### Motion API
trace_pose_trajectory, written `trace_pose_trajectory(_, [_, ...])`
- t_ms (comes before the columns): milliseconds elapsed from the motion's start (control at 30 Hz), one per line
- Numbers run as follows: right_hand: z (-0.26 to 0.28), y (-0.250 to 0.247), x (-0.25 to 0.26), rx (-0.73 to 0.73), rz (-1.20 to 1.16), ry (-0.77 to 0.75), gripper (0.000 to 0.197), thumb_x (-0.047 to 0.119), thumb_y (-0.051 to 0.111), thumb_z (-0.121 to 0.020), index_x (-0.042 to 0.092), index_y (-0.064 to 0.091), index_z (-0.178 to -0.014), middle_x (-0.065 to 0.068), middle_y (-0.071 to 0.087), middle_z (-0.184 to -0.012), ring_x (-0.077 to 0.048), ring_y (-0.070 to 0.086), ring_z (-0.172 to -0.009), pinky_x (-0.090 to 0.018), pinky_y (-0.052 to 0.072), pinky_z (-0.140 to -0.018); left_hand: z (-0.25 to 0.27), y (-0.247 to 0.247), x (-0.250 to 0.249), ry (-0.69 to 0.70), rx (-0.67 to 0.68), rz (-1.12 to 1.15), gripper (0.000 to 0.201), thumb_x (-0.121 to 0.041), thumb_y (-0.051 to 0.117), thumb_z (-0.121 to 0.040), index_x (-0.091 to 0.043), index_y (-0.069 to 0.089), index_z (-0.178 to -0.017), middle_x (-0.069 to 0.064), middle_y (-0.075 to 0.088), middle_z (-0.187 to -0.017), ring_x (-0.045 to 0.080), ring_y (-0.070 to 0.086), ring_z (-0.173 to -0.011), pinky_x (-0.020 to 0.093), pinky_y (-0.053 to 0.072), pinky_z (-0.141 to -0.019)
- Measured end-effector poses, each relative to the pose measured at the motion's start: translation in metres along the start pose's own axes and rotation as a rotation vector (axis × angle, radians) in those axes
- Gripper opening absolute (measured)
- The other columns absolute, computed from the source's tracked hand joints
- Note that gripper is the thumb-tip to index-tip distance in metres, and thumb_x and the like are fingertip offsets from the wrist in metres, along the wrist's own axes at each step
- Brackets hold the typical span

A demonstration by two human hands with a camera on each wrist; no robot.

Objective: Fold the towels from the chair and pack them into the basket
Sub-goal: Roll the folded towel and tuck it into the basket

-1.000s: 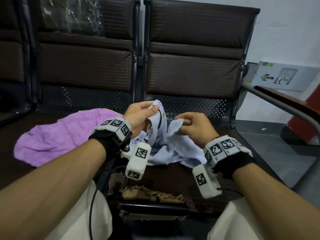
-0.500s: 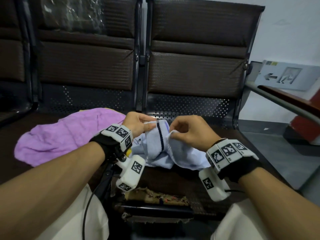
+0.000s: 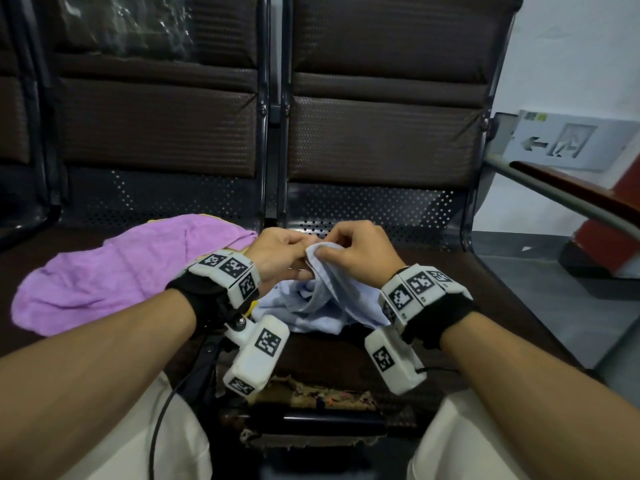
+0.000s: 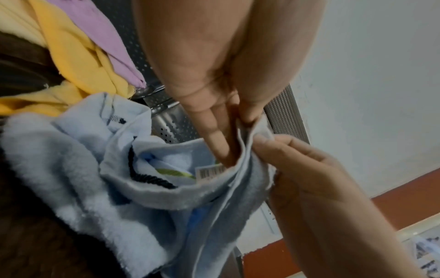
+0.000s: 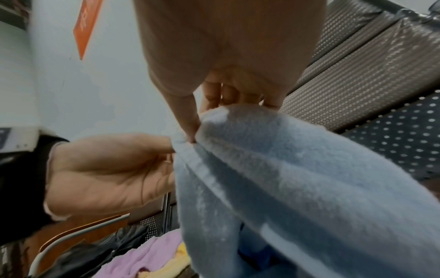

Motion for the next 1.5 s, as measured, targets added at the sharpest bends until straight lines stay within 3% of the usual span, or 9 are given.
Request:
trace_pose_trajectory(133, [-0.003, 0.000, -0.009, -0.038, -0.051, 0.044, 0.016, 0.030, 0.072, -0.080, 0.016, 0.069, -0.075, 0.004, 0.065, -0.070, -0.002, 0.056, -0.064, -0.008, 0.039, -0.054, 0.007, 0.003, -0.005, -0.021, 0.051, 0.073, 0.042, -0.035, 0.047, -0.096, 0.000, 0.064, -0.113, 0.018, 0.069, -0.104, 0.022, 0.068, -0.093, 0.025, 0.057, -0.073])
trace_pose_trajectory(300, [-0.003, -0.002, -0.009, -0.008, -0.141, 0.030, 0.021, 0.031, 0.075, -0.076, 0.020, 0.060, -0.067, 0.007, 0.057, -0.063, -0.006, 0.051, -0.062, -0.023, 0.042, -0.060, 0.015, 0.001, -0.017, 0.100, 0.059, -0.028, 0.028, -0.004, 0.056, -0.091, 0.000, 0.062, -0.117, 0.022, 0.067, -0.109, 0.017, 0.068, -0.090, 0.020, 0.054, -0.072])
trace_pose_trajectory(433, [-0.003, -0.010, -0.006, 0.034, 0.005, -0.081, 0.036, 0.025, 0.071, -0.076, 0.022, 0.044, -0.052, 0.011, 0.046, -0.048, -0.002, 0.042, -0.049, -0.018, 0.034, -0.053, 0.011, -0.021, -0.022, 0.118, -0.159, -0.044, 0.020, 0.001, 0.049, -0.090, -0.001, 0.066, -0.100, 0.023, 0.063, -0.098, 0.028, 0.057, -0.087, 0.045, 0.048, -0.084])
trace_pose_trajectory(633, [0.011, -0.012, -0.018, 0.223, 0.483, -0.184, 0.038, 0.036, 0.066, -0.080, 0.025, 0.043, -0.052, 0.004, 0.049, -0.052, -0.013, 0.046, -0.054, -0.022, 0.028, -0.061, 0.012, -0.076, -0.033, 0.193, -0.526, -0.018, 0.031, -0.004, 0.040, -0.089, -0.016, 0.059, -0.068, 0.003, 0.056, -0.072, 0.016, 0.049, -0.075, 0.029, 0.042, -0.065])
trace_pose_trajectory(700, [0.020, -0.006, -0.037, 0.357, 0.725, -0.157, 0.035, 0.050, 0.061, -0.081, 0.025, 0.049, -0.061, 0.005, 0.054, -0.062, -0.016, 0.048, -0.062, -0.028, 0.027, -0.071, 0.014, -0.083, -0.031, 0.198, -0.548, -0.047, 0.031, -0.004, 0.039, -0.087, -0.016, 0.057, -0.065, 0.000, 0.052, -0.067, 0.014, 0.045, -0.069, 0.026, 0.036, -0.057])
trace_pose_trajectory(833, [0.033, -0.025, -0.079, 0.414, 0.932, 0.098, 0.051, 0.073, 0.046, -0.080, 0.026, 0.055, -0.099, 0.003, 0.062, -0.091, -0.020, 0.057, -0.089, -0.038, 0.029, -0.084, 0.017, -0.092, -0.029, 0.169, -0.571, -0.074, 0.030, -0.006, 0.041, -0.082, -0.018, 0.055, -0.059, -0.001, 0.051, -0.065, 0.017, 0.047, -0.078, 0.030, 0.035, -0.071])
trace_pose_trajectory(1000, [0.040, -0.058, -0.091, 0.274, 0.771, 0.281, 0.063, 0.045, 0.056, -0.089, 0.033, 0.029, -0.145, -0.012, 0.059, -0.125, -0.030, 0.056, -0.113, -0.043, 0.047, -0.094, 0.024, -0.103, -0.030, 0.125, -0.632, -0.195, 0.028, -0.010, 0.044, -0.083, -0.019, 0.057, -0.061, 0.004, 0.060, -0.077, 0.022, 0.053, -0.087, 0.035, 0.044, -0.081])
trace_pose_trajectory(1267, [0.045, -0.082, -0.086, 0.098, 0.788, 0.338, 0.024, 0.031, 0.068, -0.080, 0.033, 0.069, -0.103, -0.003, 0.064, -0.106, -0.026, 0.060, -0.097, -0.032, 0.043, -0.071, 0.033, -0.097, -0.045, 0.224, -0.727, -0.660, 0.018, -0.010, 0.048, -0.088, -0.006, 0.065, -0.086, 0.014, 0.068, -0.088, 0.021, 0.051, -0.079, 0.026, 0.033, -0.067])
trace_pose_trajectory(1500, [0.044, -0.088, -0.075, -0.007, 0.812, 0.267, 0.011, 0.028, 0.069, -0.076, 0.027, 0.058, -0.080, 0.002, 0.053, -0.091, -0.019, 0.046, -0.080, -0.030, 0.037, -0.068, 0.034, -0.105, -0.047, 0.266, -0.797, -0.722, 0.014, -0.008, 0.050, -0.085, -0.013, 0.062, -0.078, 0.013, 0.068, -0.088, 0.017, 0.047, -0.077, 0.026, 0.033, -0.066])
Point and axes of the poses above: each hand's wrist, its own z-axis away from the middle knuckle, its own y-axis out of the palm, x = y × z, the point moved 9 cm from there along -z, towards the middle knuckle
